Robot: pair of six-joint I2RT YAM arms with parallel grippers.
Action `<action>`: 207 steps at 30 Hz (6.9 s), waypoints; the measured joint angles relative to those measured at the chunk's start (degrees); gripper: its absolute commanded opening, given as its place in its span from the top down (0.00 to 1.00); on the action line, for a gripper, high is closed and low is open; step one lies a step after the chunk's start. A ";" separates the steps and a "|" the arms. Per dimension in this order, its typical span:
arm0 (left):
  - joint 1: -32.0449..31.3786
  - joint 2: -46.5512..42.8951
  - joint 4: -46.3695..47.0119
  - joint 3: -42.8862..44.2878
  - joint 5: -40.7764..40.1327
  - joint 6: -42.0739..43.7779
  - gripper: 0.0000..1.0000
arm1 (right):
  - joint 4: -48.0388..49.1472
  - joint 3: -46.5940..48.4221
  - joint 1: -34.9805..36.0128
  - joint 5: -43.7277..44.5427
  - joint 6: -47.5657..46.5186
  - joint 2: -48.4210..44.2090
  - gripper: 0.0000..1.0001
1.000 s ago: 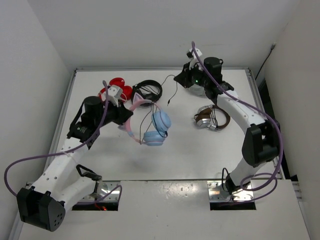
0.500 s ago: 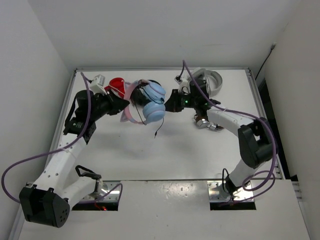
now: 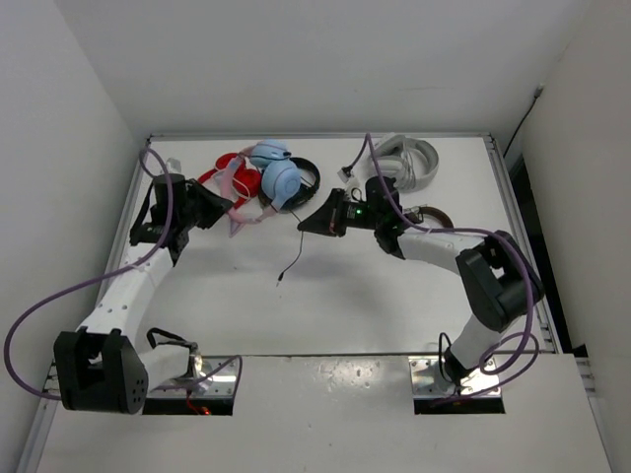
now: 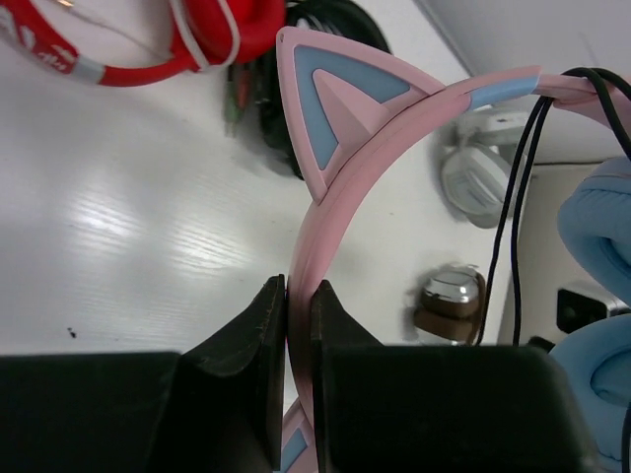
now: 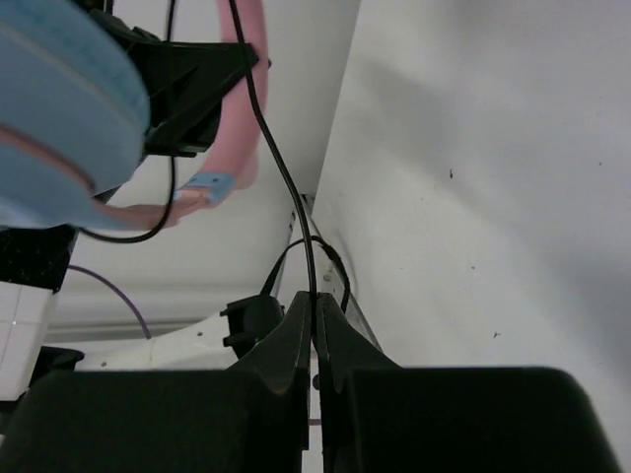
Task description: Wrap the headphones
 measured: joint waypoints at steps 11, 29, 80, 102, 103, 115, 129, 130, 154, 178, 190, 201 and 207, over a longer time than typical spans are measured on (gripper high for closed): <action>-1.16 9.49 -2.12 -0.02 -8.87 3.52 1.00 | 1.75 -3.78 2.62 1.07 -1.22 5.44 1.00; -8.07 17.94 -2.78 0.02 -21.05 11.41 1.00 | -7.13 -2.73 7.72 4.26 -18.08 9.92 1.00; -12.83 23.04 5.70 -0.37 -26.03 16.22 1.00 | -56.39 19.52 21.31 0.70 -144.89 14.05 0.71; -12.85 23.85 5.92 -0.37 -25.38 16.24 1.00 | -72.11 32.76 22.34 0.76 -153.22 26.45 0.71; -12.85 23.85 5.90 -0.37 -25.38 16.24 1.00 | -72.37 33.03 22.36 0.74 -153.35 26.75 0.71; -13.27 23.85 5.88 -0.37 -25.20 16.48 1.00 | -78.27 40.85 22.36 0.55 -153.63 31.65 0.71; -13.27 23.85 5.95 -0.44 -25.20 16.74 1.00 | -84.26 44.48 23.50 2.93 -153.85 33.55 0.84; -13.27 23.85 6.05 -0.57 -25.20 16.79 1.00 | -85.35 45.51 23.65 3.17 -153.83 34.16 0.87; -13.64 22.51 6.84 -3.48 -25.35 17.59 1.00 | -49.64 28.59 18.88 -13.70 -100.78 8.02 1.00; -14.01 14.91 6.56 -7.80 -22.43 16.68 1.00 | 4.87 19.10 9.92 -3.17 -18.25 13.73 1.00; -16.96 7.61 4.46 -11.78 -22.14 22.71 1.00 | 3.76 23.39 9.16 1.70 -9.55 20.61 1.00; -16.96 0.98 0.63 -15.21 -25.55 29.07 1.00 | -0.98 27.32 9.49 4.33 -13.46 25.05 1.00; -16.57 4.31 -1.03 -15.02 -26.56 31.69 1.00 | -3.30 28.37 9.97 5.38 -18.05 28.74 1.00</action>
